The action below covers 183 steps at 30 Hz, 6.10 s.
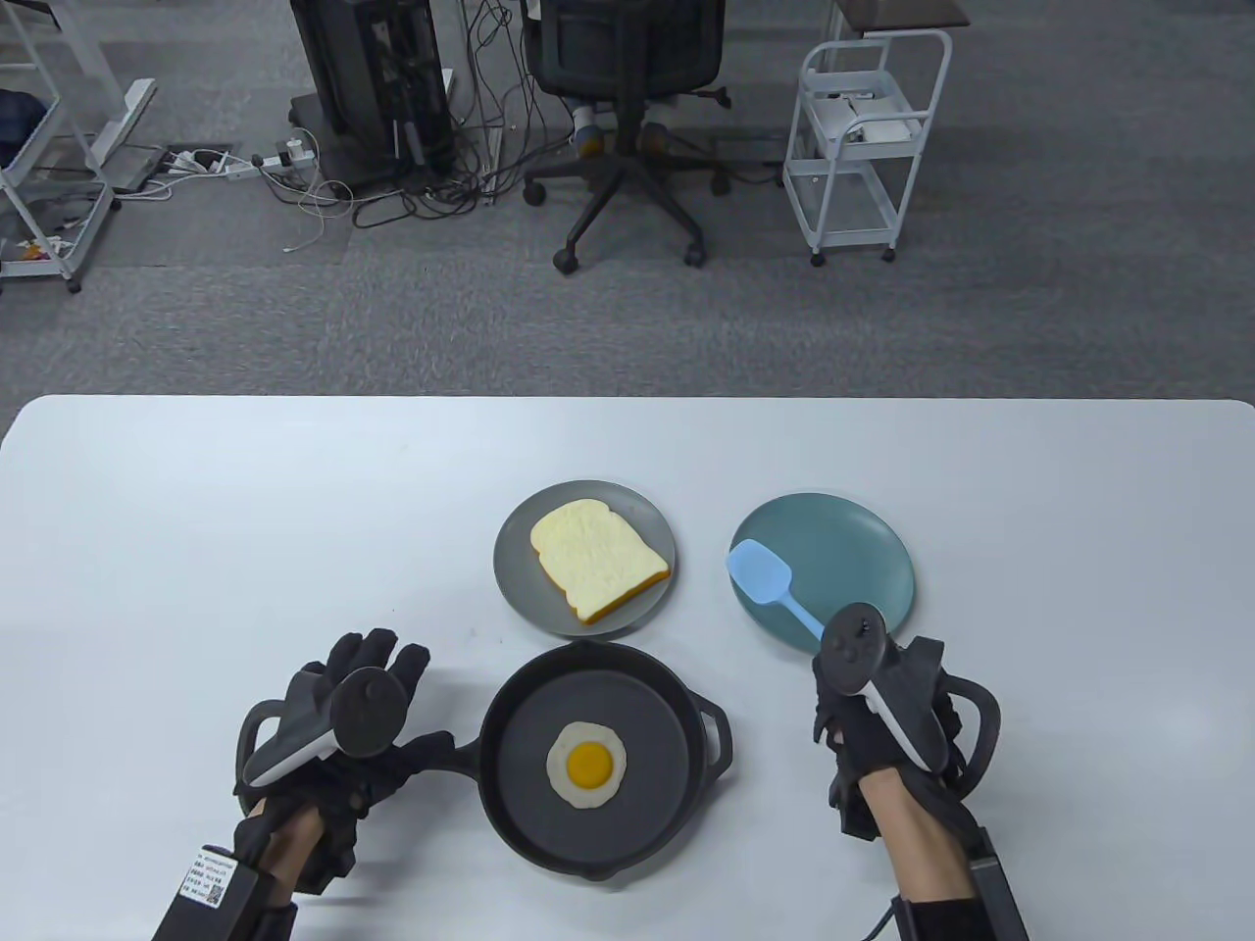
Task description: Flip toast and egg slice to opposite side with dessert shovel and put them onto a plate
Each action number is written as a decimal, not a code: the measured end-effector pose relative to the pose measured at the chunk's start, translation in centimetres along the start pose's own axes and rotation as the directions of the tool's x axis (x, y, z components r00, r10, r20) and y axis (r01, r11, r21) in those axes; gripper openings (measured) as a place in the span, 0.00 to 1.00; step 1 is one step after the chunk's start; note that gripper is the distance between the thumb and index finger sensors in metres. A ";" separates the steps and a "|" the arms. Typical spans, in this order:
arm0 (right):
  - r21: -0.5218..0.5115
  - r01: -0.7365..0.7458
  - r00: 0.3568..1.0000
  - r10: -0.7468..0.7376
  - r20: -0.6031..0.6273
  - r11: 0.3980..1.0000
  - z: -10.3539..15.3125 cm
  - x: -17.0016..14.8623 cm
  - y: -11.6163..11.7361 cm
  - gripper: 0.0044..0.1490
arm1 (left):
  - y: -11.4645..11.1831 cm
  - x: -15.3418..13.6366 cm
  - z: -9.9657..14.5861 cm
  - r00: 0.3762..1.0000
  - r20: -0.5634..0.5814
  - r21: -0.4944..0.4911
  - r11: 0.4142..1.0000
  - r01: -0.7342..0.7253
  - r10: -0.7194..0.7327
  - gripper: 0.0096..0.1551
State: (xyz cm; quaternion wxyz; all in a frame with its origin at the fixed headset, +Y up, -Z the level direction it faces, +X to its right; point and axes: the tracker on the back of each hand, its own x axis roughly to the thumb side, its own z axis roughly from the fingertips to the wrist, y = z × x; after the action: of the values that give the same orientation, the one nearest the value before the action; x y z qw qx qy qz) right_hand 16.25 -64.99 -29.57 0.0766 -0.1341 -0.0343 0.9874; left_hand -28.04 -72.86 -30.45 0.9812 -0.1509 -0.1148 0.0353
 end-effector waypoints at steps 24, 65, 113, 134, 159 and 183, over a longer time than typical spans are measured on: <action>-0.082 0.140 0.964 -0.117 0.237 0.987 6.4 2.0 4.1 0.33 | 0.5 3.3 0.1 0.995 0.094 -0.087 0.996 -0.024 0.032 0.64; 0.065 0.047 0.960 -0.063 0.274 0.997 6.1 2.3 5.5 0.32 | 0.5 3.9 2.8 0.975 -0.110 0.271 0.938 0.218 -0.195 0.25; 0.348 0.302 0.911 -0.376 0.167 0.887 5.7 3.1 8.6 0.32 | 0.2 7.4 4.5 0.951 -0.121 0.339 0.889 0.308 -0.284 0.25; 0.339 0.529 0.830 -0.558 -0.015 0.778 3.9 0.2 8.5 0.30 | 0.4 6.1 3.9 0.951 -0.162 0.284 0.911 0.299 -0.262 0.26; -0.276 -0.010 0.895 0.132 0.426 0.961 9.7 6.5 5.8 0.29 | 0.0 5.7 3.4 0.986 -0.104 0.227 0.962 0.149 -0.128 0.25; 0.050 0.256 0.941 -0.260 0.218 0.965 5.8 1.6 5.7 0.31 | 0.1 6.0 3.6 0.975 -0.098 0.233 0.948 0.215 -0.197 0.25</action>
State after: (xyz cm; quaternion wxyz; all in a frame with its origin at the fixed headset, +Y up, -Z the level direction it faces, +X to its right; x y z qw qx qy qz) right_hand 12.31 -70.67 -24.92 0.2023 -0.0160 -0.0495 0.9779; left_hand -23.07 -71.09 -25.87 0.9941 -0.0182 -0.0887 -0.0591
